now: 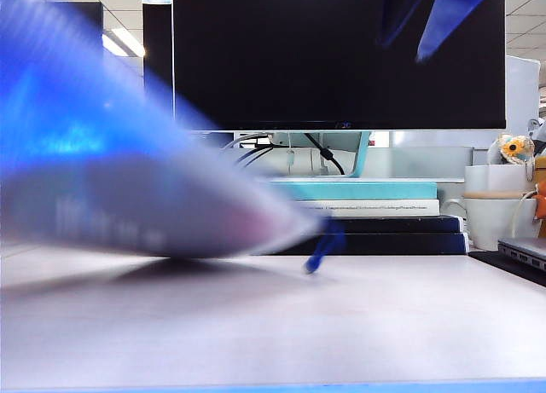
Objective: Pick up the transparent plastic file bag with a blue zipper and close its zipper.
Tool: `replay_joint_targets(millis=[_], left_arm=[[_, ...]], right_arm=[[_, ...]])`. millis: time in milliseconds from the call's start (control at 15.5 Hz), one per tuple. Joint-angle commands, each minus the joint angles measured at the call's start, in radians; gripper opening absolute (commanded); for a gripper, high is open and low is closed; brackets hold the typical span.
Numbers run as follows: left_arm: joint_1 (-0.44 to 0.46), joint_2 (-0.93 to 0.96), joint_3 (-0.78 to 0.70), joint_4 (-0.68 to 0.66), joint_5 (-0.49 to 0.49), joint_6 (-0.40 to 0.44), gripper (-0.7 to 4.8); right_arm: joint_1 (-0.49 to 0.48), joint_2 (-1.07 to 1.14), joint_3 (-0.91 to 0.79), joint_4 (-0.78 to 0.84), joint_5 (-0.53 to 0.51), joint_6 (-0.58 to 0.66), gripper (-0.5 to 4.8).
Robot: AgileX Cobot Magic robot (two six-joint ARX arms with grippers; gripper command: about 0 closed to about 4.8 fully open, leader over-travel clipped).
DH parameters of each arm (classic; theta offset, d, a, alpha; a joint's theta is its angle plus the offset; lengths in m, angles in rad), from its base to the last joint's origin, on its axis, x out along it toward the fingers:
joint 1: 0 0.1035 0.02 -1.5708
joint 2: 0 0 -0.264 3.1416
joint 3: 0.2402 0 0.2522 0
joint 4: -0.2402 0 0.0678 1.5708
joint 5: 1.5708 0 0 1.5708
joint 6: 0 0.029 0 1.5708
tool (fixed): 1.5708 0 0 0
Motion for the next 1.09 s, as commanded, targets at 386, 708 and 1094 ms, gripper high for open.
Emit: replay_joint_targets(millis=[386, 708, 1094], left_arm=[[0.002, -0.023, 0.005, 0.018, -0.289, -0.205, 4.79], [0.002, -0.264, 0.005, -0.016, -0.620, -0.235, 3.83], [0.002, -0.480, -0.093, -0.065, -0.747, -0.298, 2.30]], right_arm=[[-0.013, -0.051, 0.002, 0.018, -0.136, 0.043, 3.37], [-0.013, -0.282, 0.000, 0.159, -0.127, 0.136, 3.21], [-0.012, -0.809, -0.361, 0.595, 0.230, 0.138, 1.38]])
